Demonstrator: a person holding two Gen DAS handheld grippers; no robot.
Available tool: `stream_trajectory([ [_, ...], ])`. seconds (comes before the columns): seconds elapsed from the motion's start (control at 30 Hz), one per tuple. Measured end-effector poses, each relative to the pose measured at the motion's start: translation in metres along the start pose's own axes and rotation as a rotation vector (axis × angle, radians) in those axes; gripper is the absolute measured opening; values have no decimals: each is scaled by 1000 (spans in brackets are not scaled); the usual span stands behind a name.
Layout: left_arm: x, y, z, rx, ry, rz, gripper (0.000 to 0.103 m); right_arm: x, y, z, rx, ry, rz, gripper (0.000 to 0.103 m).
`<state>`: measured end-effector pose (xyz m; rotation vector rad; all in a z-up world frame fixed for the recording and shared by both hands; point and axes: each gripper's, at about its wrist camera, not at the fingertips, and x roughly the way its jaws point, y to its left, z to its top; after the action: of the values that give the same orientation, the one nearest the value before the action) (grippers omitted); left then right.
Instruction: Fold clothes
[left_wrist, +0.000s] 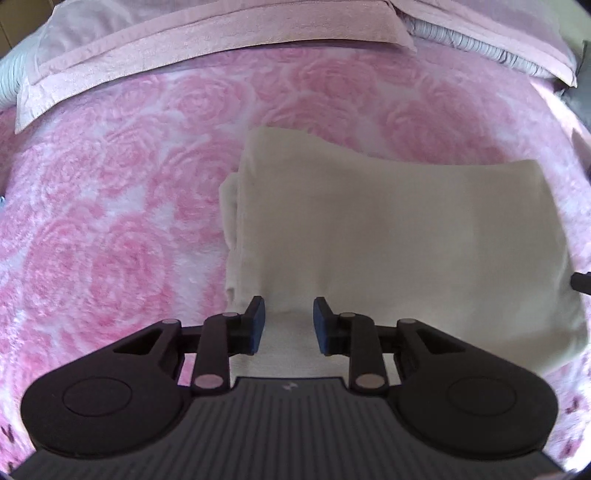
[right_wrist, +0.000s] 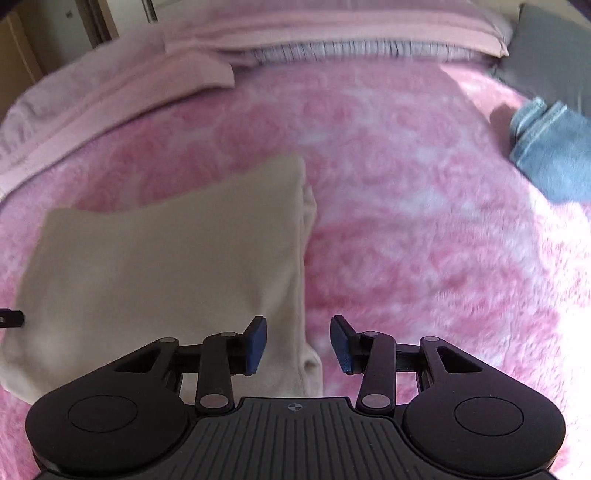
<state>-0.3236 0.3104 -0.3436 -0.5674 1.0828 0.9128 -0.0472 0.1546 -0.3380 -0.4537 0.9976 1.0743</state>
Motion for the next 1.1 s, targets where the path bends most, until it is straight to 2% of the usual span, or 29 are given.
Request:
stream_trajectory([
  [0.13, 0, -8, 5, -1, 56, 54, 26, 12, -1, 4, 28, 82, -6, 43],
  [0.3, -20, -20, 8, 19, 62, 86, 26, -14, 4, 9, 41, 41, 15, 43],
  [0.4, -26, -25, 4, 18, 70, 90, 28, -19, 8, 6, 59, 72, 41, 43],
  [0.77, -38, -27, -26, -28, 112, 114, 35, -22, 27, -30, 37, 179, 29, 44],
  [0.8, -38, -28, -31, -33, 121, 113, 35, -22, 28, -34, 32, 197, 24, 45],
  [0.87, -41, -30, -41, -45, 136, 106, 35, -24, 32, -42, 26, 231, 15, 57],
  [0.93, -44, -32, -51, -57, 154, 98, 36, -29, 34, -49, 22, 251, 11, 63],
  [1.1, -55, -34, -70, -98, 179, 76, 36, -36, 42, -61, 6, 318, -12, 64],
])
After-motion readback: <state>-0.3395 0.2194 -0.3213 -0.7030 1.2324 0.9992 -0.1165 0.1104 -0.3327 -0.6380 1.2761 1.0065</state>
